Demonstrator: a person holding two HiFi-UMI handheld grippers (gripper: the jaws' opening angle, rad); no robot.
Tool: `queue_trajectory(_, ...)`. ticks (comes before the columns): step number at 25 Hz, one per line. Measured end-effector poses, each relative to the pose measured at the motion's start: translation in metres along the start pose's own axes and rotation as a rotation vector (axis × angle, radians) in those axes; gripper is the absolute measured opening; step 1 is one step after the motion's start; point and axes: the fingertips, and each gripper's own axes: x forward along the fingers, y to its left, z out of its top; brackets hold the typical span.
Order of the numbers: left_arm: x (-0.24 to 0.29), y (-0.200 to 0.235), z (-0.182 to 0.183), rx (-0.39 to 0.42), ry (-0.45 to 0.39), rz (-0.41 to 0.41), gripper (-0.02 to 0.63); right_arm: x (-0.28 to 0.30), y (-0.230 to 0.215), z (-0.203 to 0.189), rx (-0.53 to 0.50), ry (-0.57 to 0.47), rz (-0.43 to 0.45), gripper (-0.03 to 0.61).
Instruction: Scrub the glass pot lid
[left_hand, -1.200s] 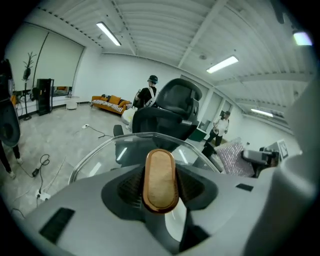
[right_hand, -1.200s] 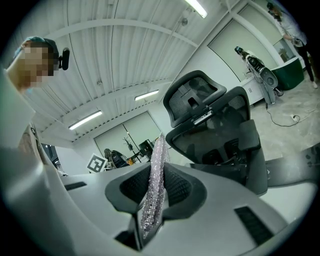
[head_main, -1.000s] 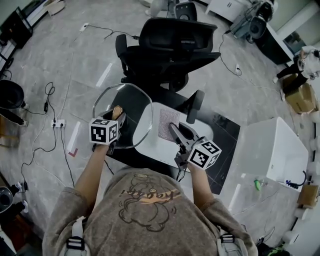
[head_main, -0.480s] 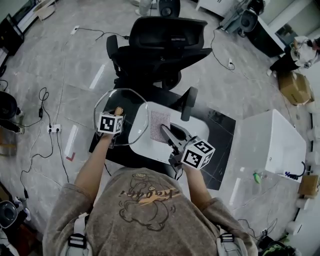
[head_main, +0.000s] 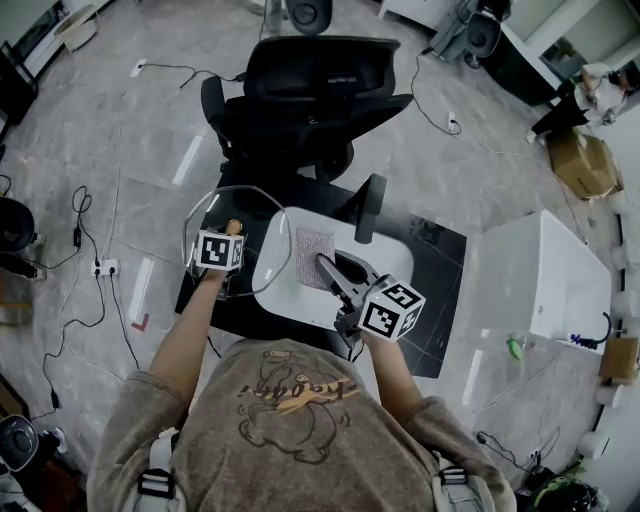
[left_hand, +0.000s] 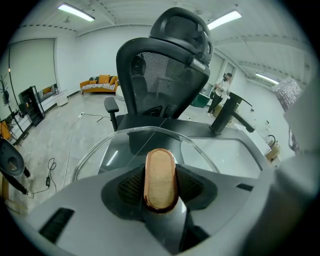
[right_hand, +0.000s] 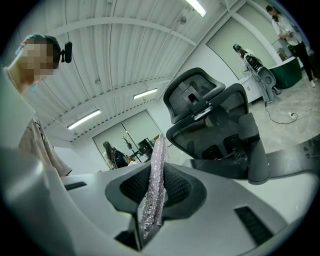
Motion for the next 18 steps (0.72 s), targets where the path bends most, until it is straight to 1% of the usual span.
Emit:
queue_trajectory(6,0.002,-0.001,-0.001,-0.001,0.001,0.003,0.183,0.001,-0.003,-0.003,0.008,0.006,-0.001,0.087)
queue_trajectory(8,0.001,-0.001,-0.001,0.023,0.016,0.027,0.184,0.003,-0.003,-0.003,0.004,0.009,-0.001,0.087)
queue_trajectory(10,-0.004,0.001,0.002,0.062,0.009,0.071,0.186,0.004,-0.003,-0.003,-0.004,0.014,0.0,0.087)
queue_trajectory(12,-0.015,-0.001,0.011,0.085,-0.042,0.092,0.192,0.005,-0.002,-0.003,-0.008,0.016,0.001,0.087)
queue_trajectory(14,-0.035,-0.005,0.027,0.073,-0.128,0.093,0.19,0.006,-0.001,-0.003,-0.012,0.017,0.002,0.087)
queue_trajectory(15,-0.048,-0.008,0.034,0.057,-0.168,0.088,0.175,0.007,-0.001,-0.003,-0.014,0.019,0.002,0.087)
queue_trajectory(16,-0.061,-0.01,0.04,0.041,-0.203,0.078,0.078,0.008,-0.001,-0.003,-0.017,0.02,0.001,0.087)
queue_trajectory(17,-0.074,-0.014,0.046,0.026,-0.238,0.059,0.018,0.01,0.0,-0.003,-0.02,0.02,0.0,0.087)
queue_trajectory(18,-0.087,-0.018,0.052,0.016,-0.272,0.034,0.017,0.011,0.0,-0.003,-0.026,0.02,-0.002,0.087)
